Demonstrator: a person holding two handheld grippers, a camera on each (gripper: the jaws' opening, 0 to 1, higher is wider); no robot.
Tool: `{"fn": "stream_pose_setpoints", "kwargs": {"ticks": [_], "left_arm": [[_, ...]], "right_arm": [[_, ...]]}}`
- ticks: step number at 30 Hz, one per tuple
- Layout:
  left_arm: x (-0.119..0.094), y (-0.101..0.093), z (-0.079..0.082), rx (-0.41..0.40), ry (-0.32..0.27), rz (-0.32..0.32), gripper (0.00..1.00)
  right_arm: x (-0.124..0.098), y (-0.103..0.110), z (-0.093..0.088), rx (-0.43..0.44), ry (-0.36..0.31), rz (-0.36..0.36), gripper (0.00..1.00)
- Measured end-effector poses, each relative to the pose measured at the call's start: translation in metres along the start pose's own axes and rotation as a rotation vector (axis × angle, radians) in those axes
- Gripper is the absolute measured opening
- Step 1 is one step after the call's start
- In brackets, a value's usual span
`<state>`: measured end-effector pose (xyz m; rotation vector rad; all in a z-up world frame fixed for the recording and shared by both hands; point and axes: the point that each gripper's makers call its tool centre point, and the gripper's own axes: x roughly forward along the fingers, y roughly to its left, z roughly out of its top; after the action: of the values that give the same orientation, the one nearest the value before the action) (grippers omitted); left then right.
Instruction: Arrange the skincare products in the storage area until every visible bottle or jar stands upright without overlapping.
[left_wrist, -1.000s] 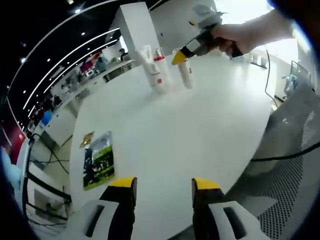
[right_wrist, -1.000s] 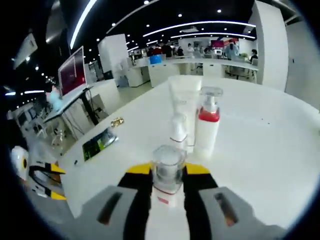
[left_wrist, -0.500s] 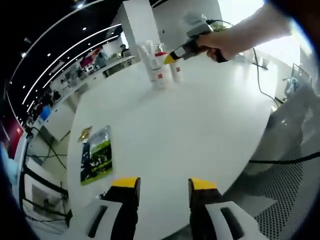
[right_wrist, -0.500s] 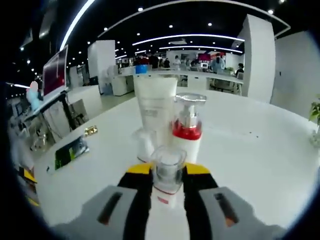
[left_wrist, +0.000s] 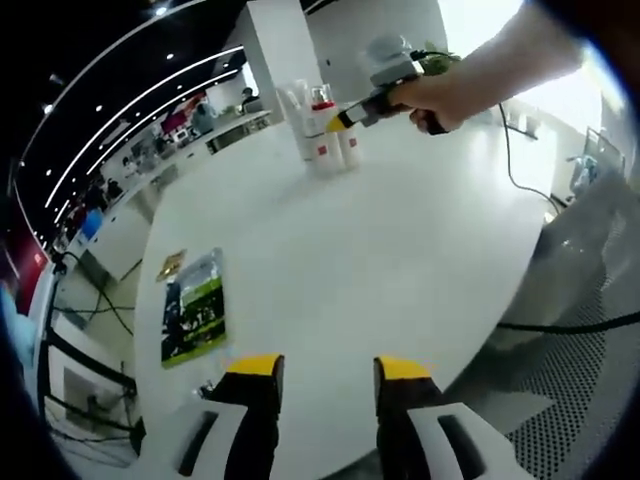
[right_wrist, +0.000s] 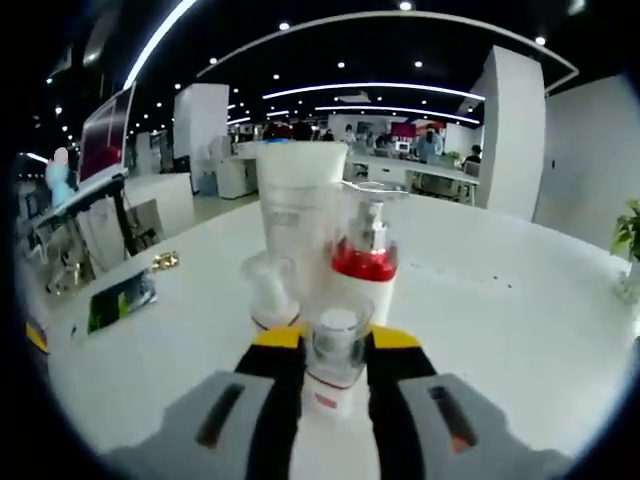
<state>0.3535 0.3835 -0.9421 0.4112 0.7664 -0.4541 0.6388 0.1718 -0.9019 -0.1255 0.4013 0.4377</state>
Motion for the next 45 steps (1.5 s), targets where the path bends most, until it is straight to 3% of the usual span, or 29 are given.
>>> {"fn": "stream_pose_setpoints", "kwargs": {"ticks": [5, 9, 16, 19, 21, 23, 26, 29, 37, 39, 45], "left_arm": [[0.000, 0.001, 0.000, -0.004, -0.002, 0.001, 0.37], [0.000, 0.000, -0.001, 0.002, 0.002, 0.000, 0.37], [-0.001, 0.002, 0.001, 0.010, -0.005, 0.011, 0.36], [-0.001, 0.001, -0.001, 0.017, 0.000, 0.009, 0.36], [-0.001, 0.001, -0.001, 0.012, 0.002, 0.008, 0.36], [0.000, 0.000, -0.002, 0.016, 0.005, 0.004, 0.35], [0.000, -0.001, -0.003, 0.020, 0.008, 0.001, 0.35], [0.000, 0.000, -0.003, 0.020, 0.013, 0.001, 0.35], [0.000, 0.000, -0.005, 0.019, 0.020, 0.003, 0.34], [0.000, 0.001, -0.006, 0.018, 0.023, 0.003, 0.34], [0.000, 0.002, -0.007, 0.015, 0.029, 0.009, 0.33]], "right_arm": [[0.003, 0.001, -0.002, -0.014, 0.018, 0.009, 0.26], [0.006, -0.002, -0.011, 0.001, 0.066, 0.001, 0.43], [-0.004, -0.004, -0.030, -0.015, 0.135, 0.009, 0.35], [-0.010, -0.004, -0.049, -0.045, 0.227, 0.016, 0.31], [-0.010, -0.001, -0.048, -0.044, 0.212, 0.032, 0.27], [-0.010, 0.001, -0.054, -0.061, 0.256, 0.051, 0.23], [-0.008, 0.002, -0.052, -0.060, 0.265, 0.060, 0.19], [-0.008, 0.003, -0.049, -0.124, 0.276, 0.069, 0.15], [-0.004, 0.002, -0.046, -0.166, 0.292, 0.083, 0.14], [-0.003, 0.001, -0.047, -0.236, 0.306, 0.101, 0.14], [-0.001, 0.002, -0.045, -0.251, 0.308, 0.117, 0.14]]}}
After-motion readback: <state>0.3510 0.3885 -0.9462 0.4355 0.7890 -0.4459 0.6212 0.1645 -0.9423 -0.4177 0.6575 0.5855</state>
